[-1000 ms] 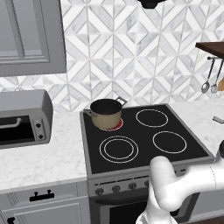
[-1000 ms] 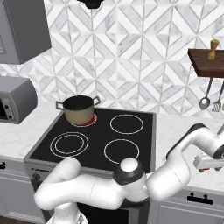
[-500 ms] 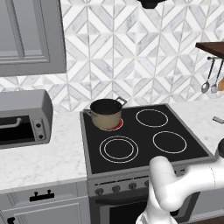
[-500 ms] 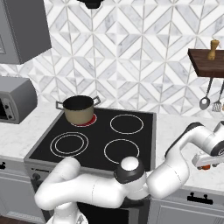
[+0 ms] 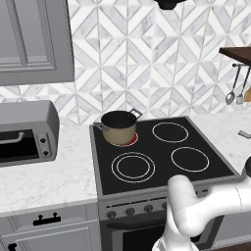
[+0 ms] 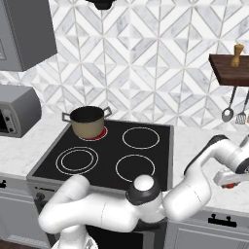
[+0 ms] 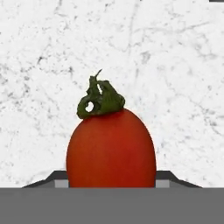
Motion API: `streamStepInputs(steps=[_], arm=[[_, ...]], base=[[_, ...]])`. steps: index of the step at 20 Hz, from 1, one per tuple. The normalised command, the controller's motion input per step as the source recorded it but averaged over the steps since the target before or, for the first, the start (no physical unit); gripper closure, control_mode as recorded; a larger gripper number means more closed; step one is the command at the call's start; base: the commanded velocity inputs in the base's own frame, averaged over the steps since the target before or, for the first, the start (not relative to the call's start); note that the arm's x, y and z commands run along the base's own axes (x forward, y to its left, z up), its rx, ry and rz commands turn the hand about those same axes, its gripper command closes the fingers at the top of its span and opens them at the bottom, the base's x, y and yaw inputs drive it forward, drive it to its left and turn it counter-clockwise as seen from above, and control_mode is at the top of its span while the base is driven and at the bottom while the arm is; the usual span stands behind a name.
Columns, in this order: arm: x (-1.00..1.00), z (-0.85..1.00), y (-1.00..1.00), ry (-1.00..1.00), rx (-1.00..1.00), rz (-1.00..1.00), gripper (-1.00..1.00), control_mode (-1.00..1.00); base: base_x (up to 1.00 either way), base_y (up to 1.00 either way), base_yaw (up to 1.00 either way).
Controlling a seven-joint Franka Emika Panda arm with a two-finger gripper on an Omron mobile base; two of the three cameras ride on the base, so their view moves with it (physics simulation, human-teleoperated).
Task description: Put the broccoli and tomato in the pot. Retrieve the spatula and lightly stir the vegetables in the pot.
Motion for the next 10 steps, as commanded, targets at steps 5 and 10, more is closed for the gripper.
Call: streamStepInputs(steps=[5, 10], arm=[[-0.69, 0.86, 0.54, -0.27, 0.00, 0.00, 1.00, -1.00], [-0.35, 0.96, 1.00, -0.25, -0.01, -0.07, 1.00, -1.00]], base=[[0.00, 0.00, 0.00], [0.00, 0.00, 0.00]])
